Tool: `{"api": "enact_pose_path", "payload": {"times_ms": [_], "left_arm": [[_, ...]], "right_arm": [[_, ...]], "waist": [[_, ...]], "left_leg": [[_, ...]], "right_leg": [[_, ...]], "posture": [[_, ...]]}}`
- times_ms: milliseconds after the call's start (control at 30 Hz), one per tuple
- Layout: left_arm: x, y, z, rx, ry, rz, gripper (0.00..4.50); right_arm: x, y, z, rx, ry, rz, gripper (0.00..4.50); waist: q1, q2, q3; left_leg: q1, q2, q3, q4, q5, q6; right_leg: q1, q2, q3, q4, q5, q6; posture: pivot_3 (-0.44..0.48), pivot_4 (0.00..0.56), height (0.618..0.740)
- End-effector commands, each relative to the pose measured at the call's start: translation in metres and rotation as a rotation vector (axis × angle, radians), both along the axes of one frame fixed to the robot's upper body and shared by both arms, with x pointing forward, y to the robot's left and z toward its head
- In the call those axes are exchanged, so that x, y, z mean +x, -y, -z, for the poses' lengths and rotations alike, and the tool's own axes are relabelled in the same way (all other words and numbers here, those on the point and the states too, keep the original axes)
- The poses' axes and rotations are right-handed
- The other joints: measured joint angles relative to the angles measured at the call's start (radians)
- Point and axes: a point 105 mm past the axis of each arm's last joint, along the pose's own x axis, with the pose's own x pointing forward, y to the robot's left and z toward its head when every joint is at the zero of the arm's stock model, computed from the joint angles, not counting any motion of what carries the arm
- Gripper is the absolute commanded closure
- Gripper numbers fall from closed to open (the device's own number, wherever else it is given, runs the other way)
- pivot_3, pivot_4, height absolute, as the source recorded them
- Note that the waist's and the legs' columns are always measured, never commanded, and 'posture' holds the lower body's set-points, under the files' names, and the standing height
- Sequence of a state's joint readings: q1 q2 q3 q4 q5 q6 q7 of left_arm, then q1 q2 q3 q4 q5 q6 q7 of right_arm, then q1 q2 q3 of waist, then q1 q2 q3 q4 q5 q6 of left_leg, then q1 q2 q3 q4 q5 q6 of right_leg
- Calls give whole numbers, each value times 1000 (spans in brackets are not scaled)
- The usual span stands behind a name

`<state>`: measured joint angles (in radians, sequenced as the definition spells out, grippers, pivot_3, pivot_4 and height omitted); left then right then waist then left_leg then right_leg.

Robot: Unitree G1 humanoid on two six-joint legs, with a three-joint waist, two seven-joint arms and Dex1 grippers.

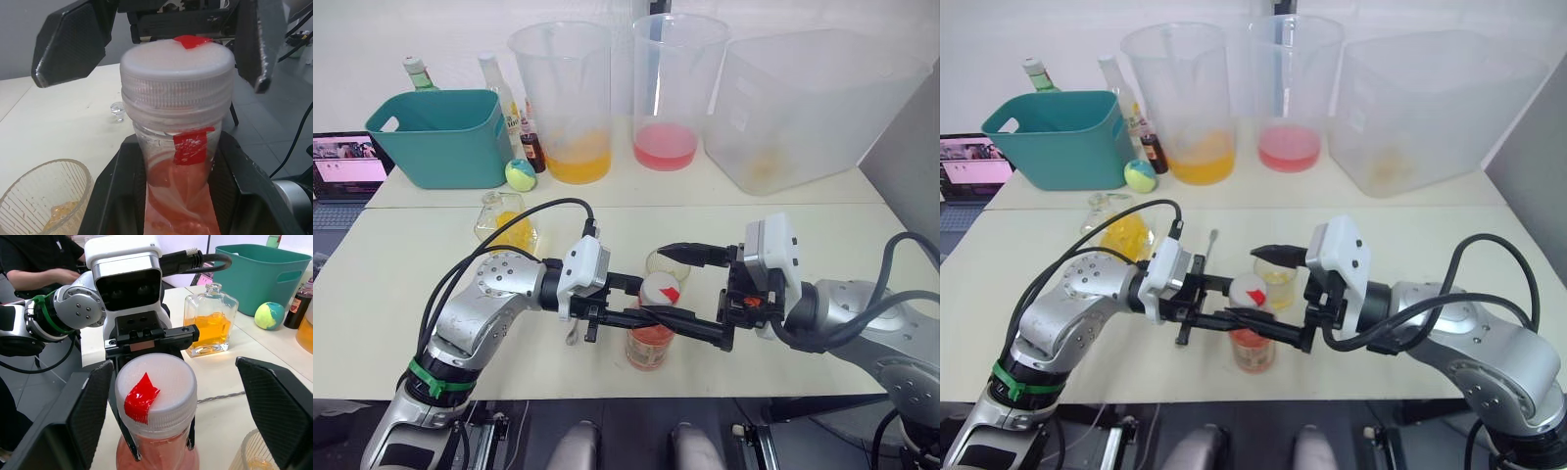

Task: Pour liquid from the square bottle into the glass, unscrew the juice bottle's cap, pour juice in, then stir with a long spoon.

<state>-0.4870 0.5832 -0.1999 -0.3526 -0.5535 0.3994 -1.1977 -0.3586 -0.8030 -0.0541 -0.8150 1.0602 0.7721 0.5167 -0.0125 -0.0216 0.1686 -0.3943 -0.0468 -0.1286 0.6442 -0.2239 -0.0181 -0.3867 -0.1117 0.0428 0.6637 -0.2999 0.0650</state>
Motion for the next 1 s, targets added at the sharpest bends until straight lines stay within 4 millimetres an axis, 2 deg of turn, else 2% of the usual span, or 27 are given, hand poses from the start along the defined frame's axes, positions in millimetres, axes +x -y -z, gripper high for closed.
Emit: {"api": "enact_pose_path", "payload": {"times_ms": [33,67,100,133,333,633,767,867,1000], "left_arm": [[2,-2,4,27,3,-21,3300],[2,-2,4,27,3,-22,3300],[2,-2,4,27,2,-22,3300],[2,-2,4,28,1,-22,3300],[1,-2,4,30,2,-21,3300],[1,-3,4,33,7,-21,3300],[2,-3,5,37,10,-13,3300],[1,-4,6,40,7,-3,3300],[1,-4,7,47,9,8,3300]], "right_arm": [[-6,-1,-10,20,40,-23,391],[-6,-1,-10,18,40,-22,391],[-6,-1,-10,17,41,-19,774],[-6,-1,-10,17,41,-17,895],[-5,-1,-8,15,44,-12,2827],[-2,0,-6,-8,51,-41,2848],[3,1,-1,-63,28,-232,2848],[10,8,7,-171,-18,-424,2848],[27,3,-1,-235,-34,-625,2848]], "waist": [[0,0,0],[0,0,0],[0,0,0],[0,0,0],[0,0,0],[0,0,0],[-2,0,0],[-3,0,0],[-7,0,0]], "left_leg": [[0,0,0,0,0,0],[0,0,0,0,0,0],[0,0,0,0,0,0],[0,0,0,0,0,0],[0,0,0,0,0,0],[0,0,0,0,0,0],[1,0,0,0,0,0],[1,0,1,0,0,0],[4,1,1,0,0,0]], "right_leg": [[0,0,0,0,0,0],[0,0,0,0,0,0],[0,0,0,0,0,0],[0,0,0,0,0,0],[0,0,0,0,0,0],[0,0,0,0,0,0],[0,0,0,0,0,0],[1,0,0,0,0,0],[3,1,0,-1,0,0]], "posture": [[0,150,738],[0,150,738],[0,150,738],[0,150,738],[0,150,738],[0,150,738],[0,150,738],[0,150,738],[0,150,738]]}}
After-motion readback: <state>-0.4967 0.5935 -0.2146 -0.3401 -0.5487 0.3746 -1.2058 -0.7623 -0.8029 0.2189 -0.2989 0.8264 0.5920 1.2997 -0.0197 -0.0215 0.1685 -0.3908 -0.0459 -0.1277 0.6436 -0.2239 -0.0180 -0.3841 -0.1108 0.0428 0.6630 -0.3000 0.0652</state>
